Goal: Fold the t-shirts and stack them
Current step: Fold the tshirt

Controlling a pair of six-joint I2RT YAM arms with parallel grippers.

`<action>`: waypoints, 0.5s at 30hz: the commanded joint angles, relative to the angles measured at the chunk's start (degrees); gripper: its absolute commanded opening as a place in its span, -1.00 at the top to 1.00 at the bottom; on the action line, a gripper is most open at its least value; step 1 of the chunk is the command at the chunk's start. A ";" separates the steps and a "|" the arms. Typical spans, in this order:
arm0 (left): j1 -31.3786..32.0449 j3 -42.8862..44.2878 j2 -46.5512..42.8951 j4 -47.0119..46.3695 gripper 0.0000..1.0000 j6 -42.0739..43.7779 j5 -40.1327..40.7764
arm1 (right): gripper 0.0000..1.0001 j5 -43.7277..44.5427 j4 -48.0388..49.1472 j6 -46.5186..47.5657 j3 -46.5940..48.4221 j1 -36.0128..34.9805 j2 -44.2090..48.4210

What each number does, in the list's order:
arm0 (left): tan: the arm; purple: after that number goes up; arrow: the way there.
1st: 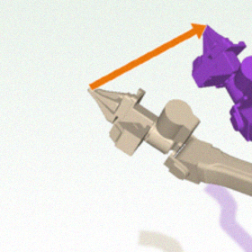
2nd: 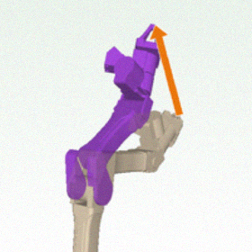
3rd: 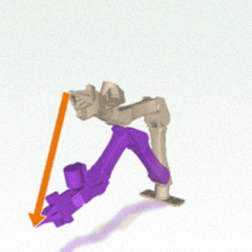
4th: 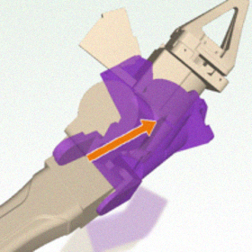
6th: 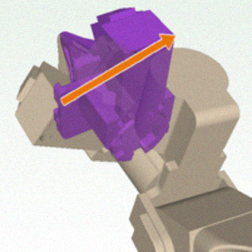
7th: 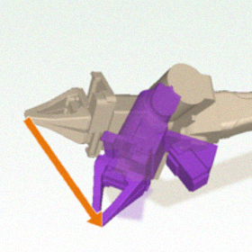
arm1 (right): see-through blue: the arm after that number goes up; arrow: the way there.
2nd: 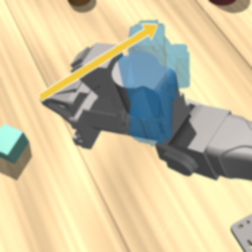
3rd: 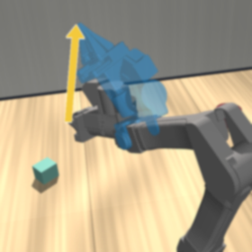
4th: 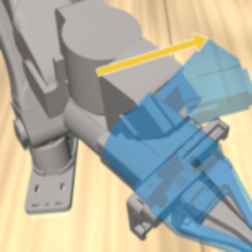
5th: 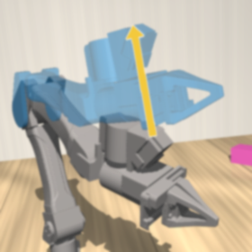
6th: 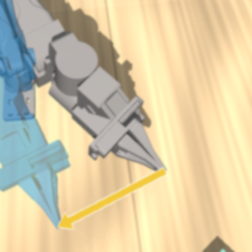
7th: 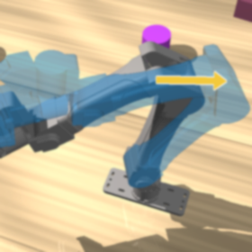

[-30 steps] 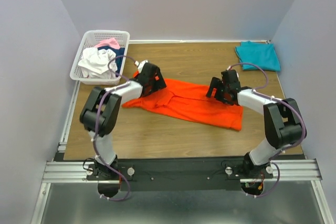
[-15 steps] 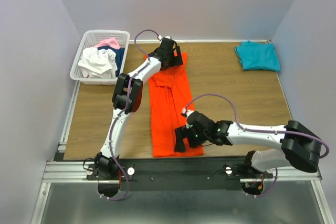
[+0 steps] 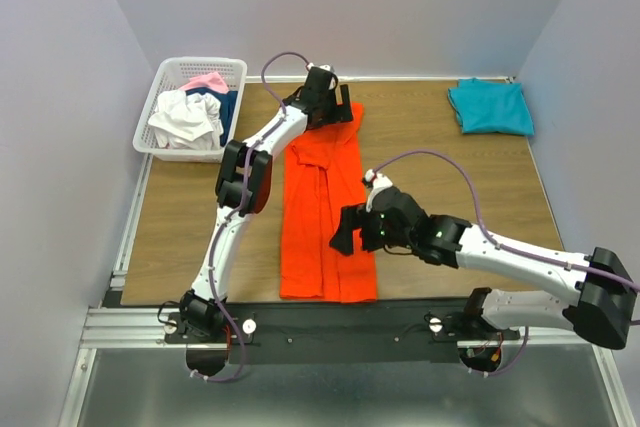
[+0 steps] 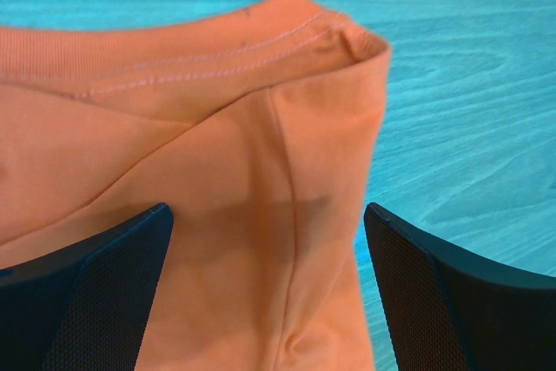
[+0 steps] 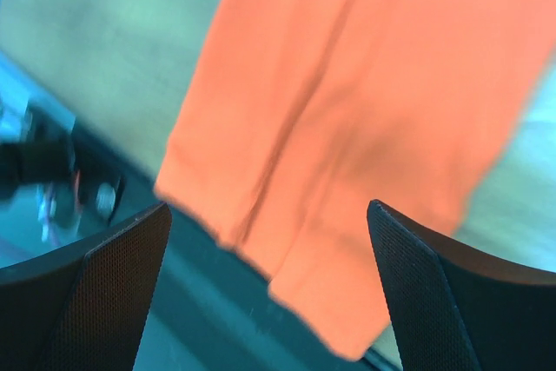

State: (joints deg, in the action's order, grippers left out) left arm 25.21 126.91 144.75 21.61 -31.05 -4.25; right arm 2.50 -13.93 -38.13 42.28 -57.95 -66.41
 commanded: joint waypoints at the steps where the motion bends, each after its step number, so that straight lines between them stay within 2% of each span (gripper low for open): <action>1: -0.69 6.14 -2.27 1.86 -0.97 1.07 -1.64 | -1.00 5.14 -2.85 -0.55 2.98 4.77 -1.26; 4: -1.22 6.16 -9.29 2.13 -0.97 2.65 1.07 | -1.00 6.29 -2.85 1.30 6.13 8.64 -5.11; 7: -1.22 -1.20 -19.91 1.16 -0.97 4.15 3.81 | -1.00 7.69 -2.77 2.53 10.35 12.15 -9.07; 8: -1.22 -4.53 -22.99 0.55 -0.97 4.50 7.47 | -1.00 8.65 -2.85 2.88 11.67 12.60 -12.04; 10: -1.22 -17.79 -33.35 -3.83 -0.97 4.24 9.43 | -1.00 11.20 -2.77 4.46 16.41 13.39 -14.70; 11: -1.22 -27.93 -40.44 -5.50 -0.97 3.55 10.83 | -1.00 11.64 -2.77 5.25 18.52 13.83 -18.45; 15: -1.04 -51.63 -57.00 -15.07 -0.97 -0.85 15.23 | -1.00 14.54 -2.77 7.98 28.45 15.41 -30.50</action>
State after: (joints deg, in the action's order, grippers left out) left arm 24.08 91.09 96.82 13.56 -29.06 4.25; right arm 12.12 -16.51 -33.45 64.20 -43.77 -88.88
